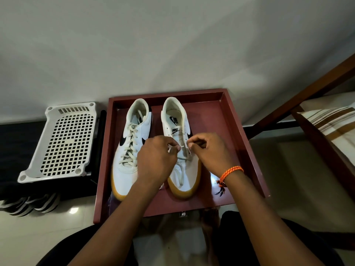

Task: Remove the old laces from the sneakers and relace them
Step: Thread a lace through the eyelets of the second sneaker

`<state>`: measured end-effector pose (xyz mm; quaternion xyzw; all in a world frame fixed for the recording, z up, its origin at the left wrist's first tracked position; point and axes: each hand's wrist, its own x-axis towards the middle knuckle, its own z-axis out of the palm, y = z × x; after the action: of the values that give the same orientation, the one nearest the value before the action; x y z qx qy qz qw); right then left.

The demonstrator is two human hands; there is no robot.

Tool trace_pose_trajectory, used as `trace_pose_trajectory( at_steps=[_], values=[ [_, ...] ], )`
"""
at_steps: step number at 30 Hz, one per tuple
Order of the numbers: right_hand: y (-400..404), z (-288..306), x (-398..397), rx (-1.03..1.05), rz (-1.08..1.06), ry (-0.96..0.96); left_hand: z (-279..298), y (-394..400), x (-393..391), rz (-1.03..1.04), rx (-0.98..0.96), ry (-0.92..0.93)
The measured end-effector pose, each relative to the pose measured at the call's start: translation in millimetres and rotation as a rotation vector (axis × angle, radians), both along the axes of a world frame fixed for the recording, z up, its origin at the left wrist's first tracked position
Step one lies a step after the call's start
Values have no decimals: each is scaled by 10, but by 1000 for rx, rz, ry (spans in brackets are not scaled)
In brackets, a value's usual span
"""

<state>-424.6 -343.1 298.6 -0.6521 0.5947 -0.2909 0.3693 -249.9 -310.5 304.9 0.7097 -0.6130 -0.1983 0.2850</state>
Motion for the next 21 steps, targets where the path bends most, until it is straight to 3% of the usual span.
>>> trace_pose_trajectory(
  at_steps=[3, 7, 13, 17, 21],
  values=[
    [20, -62, -35, 60, 50, 72, -14, 37, -68, -55, -6, -173],
    [45, 11, -58, 146, 72, 81, -52, 22, -86, -67, 14, -178],
    [62, 27, -87, 175, 76, 138, -55, -15, -92, -122, 48, -346],
    [63, 20, -74, 167, 66, 153, -116, -26, -135, -149, 55, -244],
    [65, 26, -75, 168, 56, 148, -224, -42, -133, -81, 88, 41]
  ],
)
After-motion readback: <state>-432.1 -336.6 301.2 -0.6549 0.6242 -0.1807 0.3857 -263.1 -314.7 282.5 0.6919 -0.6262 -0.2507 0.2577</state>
